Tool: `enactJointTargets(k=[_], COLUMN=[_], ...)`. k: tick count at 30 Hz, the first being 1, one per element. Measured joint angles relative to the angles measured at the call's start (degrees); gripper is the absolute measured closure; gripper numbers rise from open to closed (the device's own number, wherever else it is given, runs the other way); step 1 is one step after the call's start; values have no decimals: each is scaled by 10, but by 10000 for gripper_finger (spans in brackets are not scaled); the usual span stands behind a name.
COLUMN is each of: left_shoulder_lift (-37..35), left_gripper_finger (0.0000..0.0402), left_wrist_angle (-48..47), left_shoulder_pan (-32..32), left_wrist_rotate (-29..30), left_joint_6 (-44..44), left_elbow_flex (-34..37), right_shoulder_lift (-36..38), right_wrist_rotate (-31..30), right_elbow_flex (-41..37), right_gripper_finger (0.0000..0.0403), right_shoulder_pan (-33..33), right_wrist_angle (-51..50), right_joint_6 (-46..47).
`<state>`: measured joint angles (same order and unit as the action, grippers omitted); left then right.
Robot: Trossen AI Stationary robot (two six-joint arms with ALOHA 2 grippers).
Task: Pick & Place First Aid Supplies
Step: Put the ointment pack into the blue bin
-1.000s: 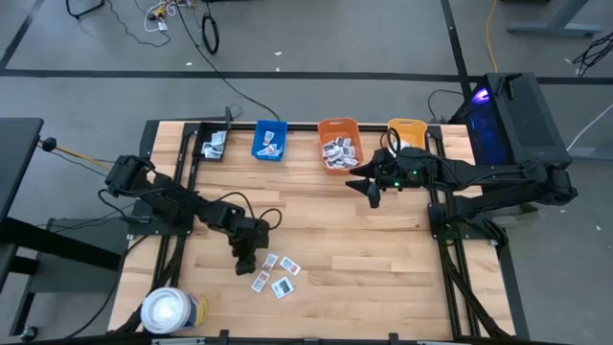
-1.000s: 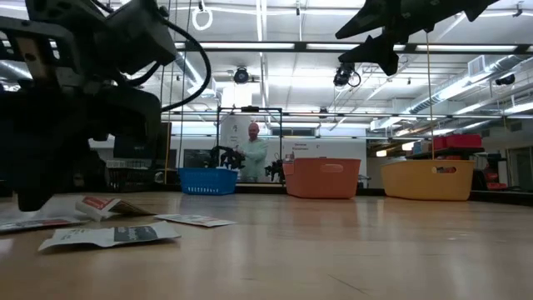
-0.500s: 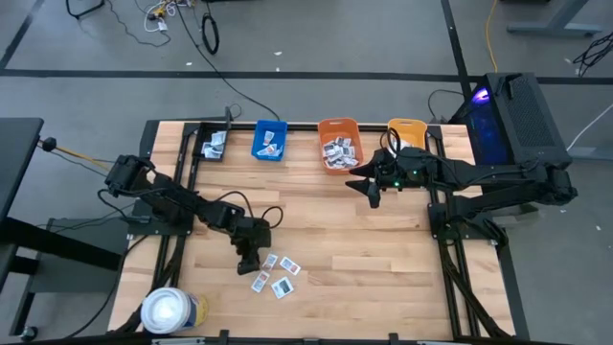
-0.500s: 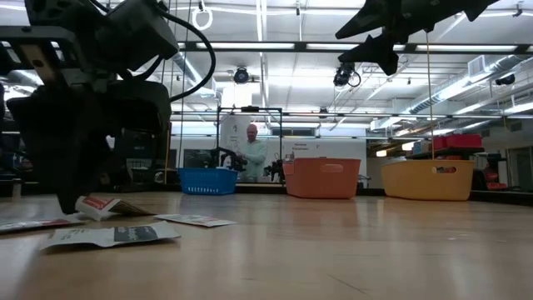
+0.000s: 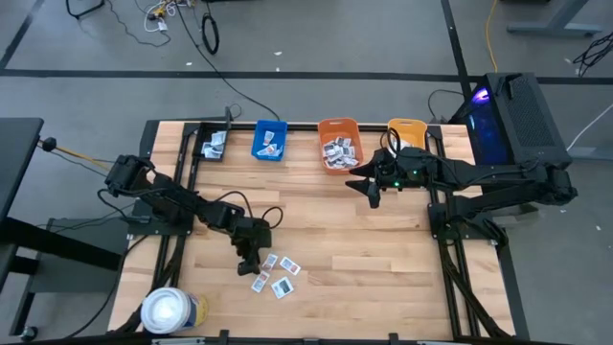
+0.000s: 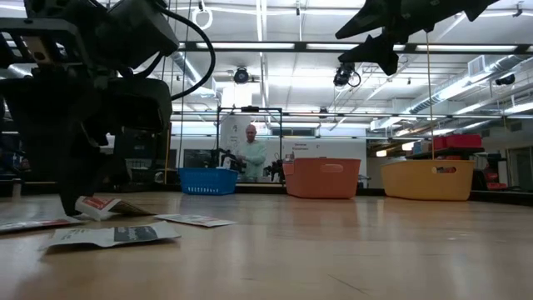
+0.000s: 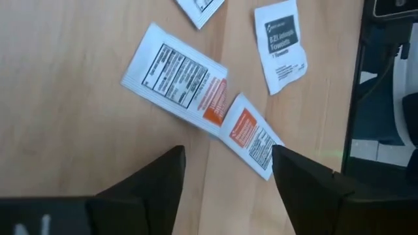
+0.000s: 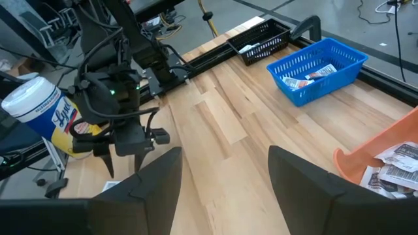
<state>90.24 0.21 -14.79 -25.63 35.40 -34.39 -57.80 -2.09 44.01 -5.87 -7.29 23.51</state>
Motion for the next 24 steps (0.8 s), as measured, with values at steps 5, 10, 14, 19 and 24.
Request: enactJointTargets(k=[5, 10, 14, 19, 24], left_shoulder_lift=[0, 0, 0, 5, 6], left_gripper_finger=[178, 186, 190, 191, 191], left_wrist_angle=[30, 34, 35, 34, 32], left_shoulder_pan=[0, 0, -1, -1, -1], left_wrist_rotate=[1, 0, 1, -3, -25], left_joint_6=[7, 15, 40, 95, 136], left_elbow_flex=[0, 0, 0, 0, 0], right_shoulder_lift=[0, 0, 0, 0, 0], right_wrist_rotate=[-10, -15, -15, -15, -15], right_elbow_flex=[0, 0, 0, 0, 0], right_gripper_finger=[174, 174, 174, 174, 174], right_shoulder_pan=[0, 0, 0, 0, 0], right_wrist_angle=[0, 0, 0, 0, 0], right_joint_6=[2, 6, 6, 0, 0])
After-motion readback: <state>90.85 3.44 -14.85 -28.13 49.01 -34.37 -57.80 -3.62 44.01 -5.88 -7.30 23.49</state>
